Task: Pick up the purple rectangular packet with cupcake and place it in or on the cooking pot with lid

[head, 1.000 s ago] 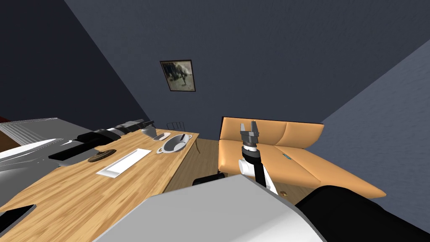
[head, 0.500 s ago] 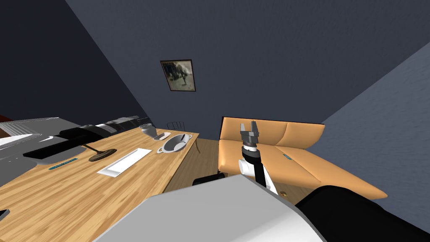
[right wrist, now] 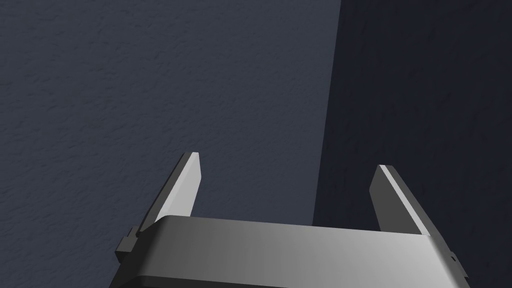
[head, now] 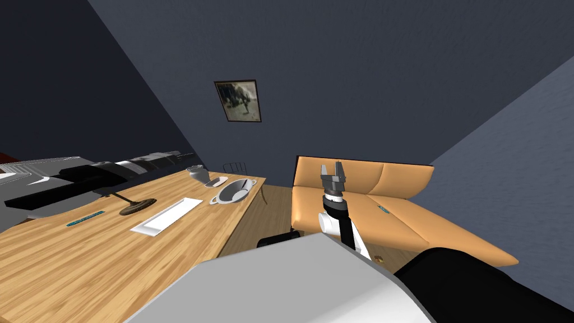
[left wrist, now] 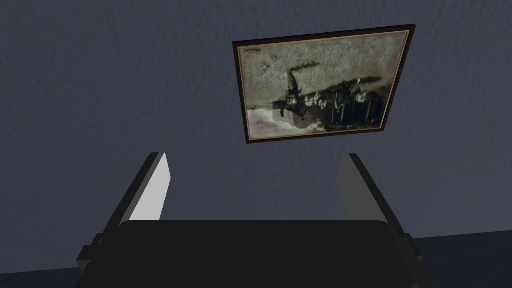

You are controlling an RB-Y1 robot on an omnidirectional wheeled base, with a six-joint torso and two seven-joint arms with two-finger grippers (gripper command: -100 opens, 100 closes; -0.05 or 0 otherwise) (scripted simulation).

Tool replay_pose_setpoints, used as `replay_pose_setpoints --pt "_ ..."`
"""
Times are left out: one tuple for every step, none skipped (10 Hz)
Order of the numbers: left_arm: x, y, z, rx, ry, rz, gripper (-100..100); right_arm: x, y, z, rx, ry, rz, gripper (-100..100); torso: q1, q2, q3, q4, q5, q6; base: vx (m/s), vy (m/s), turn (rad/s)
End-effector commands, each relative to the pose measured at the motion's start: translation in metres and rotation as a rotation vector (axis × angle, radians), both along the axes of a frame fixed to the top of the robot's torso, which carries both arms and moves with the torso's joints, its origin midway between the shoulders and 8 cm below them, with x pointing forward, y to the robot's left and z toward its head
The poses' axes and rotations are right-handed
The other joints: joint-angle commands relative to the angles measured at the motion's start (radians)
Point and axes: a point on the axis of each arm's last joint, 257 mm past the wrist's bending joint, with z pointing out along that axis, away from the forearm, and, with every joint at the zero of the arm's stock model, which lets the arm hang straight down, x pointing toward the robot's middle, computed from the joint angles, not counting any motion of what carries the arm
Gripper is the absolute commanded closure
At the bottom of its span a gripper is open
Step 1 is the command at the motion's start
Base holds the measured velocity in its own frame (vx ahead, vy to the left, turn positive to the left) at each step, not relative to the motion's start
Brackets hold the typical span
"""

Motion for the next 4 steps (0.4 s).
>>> replay_pose_setpoints --pt "0.0 0.0 0.0 0.0 0.0 0.0 0 0.0 0.0 0.0 0.0 0.0 0.0 0 0.0 0.0 0.0 0.0 0.0 0.0 0.0 0.0 0.0" --pt "0.0 0.0 0.0 0.0 0.0 0.0 0 0.0 0.0 0.0 0.0 0.0 0.0 0 0.0 0.0 0.0 0.0 0.0 0.0 0.0 0.0 0.0" --pt "0.0 0.0 0.0 0.0 0.0 0.0 0 0.0 0.0 0.0 0.0 0.0 0.0 0 0.0 0.0 0.0 0.0 0.0 0.0 0.0 0.0 0.0" --pt "0.0 0.0 0.0 0.0 0.0 0.0 0 0.0 0.0 0.0 0.0 0.0 0.0 0 0.0 0.0 0.0 0.0 0.0 0.0 0.0 0.0 0.0"
